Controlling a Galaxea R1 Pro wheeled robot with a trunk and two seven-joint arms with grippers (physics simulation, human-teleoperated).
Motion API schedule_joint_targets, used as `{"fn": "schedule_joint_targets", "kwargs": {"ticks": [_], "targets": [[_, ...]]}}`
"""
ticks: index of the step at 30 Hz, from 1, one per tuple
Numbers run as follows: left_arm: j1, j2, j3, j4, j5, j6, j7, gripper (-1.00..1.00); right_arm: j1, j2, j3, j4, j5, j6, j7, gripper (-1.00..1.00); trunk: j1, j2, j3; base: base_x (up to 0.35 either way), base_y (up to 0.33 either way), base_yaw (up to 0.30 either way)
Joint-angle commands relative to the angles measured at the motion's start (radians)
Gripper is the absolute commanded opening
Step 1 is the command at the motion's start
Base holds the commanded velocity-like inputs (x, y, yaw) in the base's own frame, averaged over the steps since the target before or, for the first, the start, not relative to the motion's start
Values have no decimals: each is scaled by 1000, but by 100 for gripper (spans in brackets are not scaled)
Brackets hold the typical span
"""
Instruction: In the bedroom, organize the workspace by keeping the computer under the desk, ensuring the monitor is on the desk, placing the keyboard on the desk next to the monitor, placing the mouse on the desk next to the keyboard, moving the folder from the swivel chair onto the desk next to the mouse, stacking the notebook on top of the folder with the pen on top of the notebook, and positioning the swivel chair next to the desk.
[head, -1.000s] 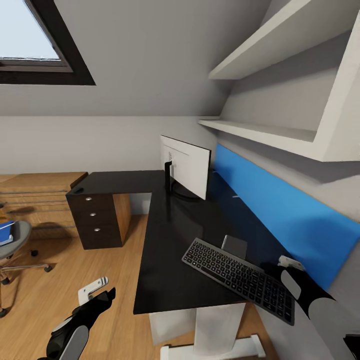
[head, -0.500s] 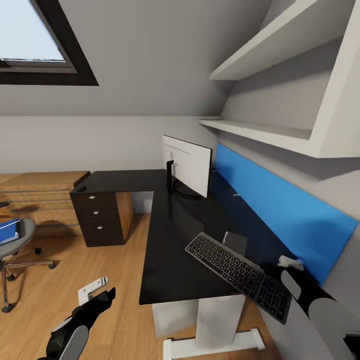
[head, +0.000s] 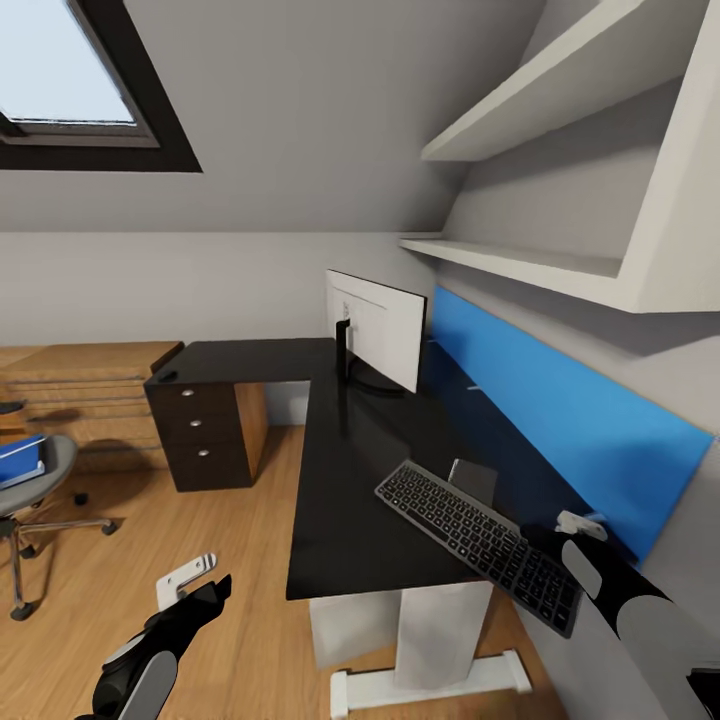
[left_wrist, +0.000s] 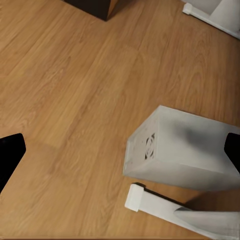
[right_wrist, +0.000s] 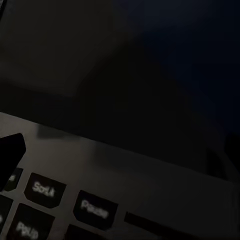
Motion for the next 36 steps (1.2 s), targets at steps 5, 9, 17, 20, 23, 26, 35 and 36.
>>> {"fn": "schedule_joint_targets", "kwargs": {"ticks": [5,9,17,20,23,26,35,36], "targets": [[-1,1,-2,-1,10,1,9,100,0,0,2,-2,-8,5,-5,100,0,-1,-1,-211,21,0],[-1,1,-2,-1,10,1,10,100,0,1,2,-2,-8,5,-5,100,0,-1,-1,-111,9,0],[-1,1,-2,-1,10,1,9,100,0,1,2,-2,-8,6,-5,100,0,-1,-1,-77,44,0],[-1,1,-2,-1,10,1,10,100,0,1,2,-2,-8,5,-5,100,0,-1,-1,-91,55,0],[-1,1,-2,-1,10,1,10,100,0,1,2,-2,-8,5,-5,100,0,-1,-1,-37,23,0],[-1,1,-2,-2,10,1,10,100,0,1,2,-2,-8,5,-5,100,0,-1,-1,-15,9,0],[-1,1,-4,-2,9,1,6,100,0,1,1,-7,-8,4,0,100,0,-1,-1,-62,1,0],[-1,1,-4,-2,10,1,7,100,0,1,0,-12,-9,4,2,100,-4,6,2,-18,0,0]]}}
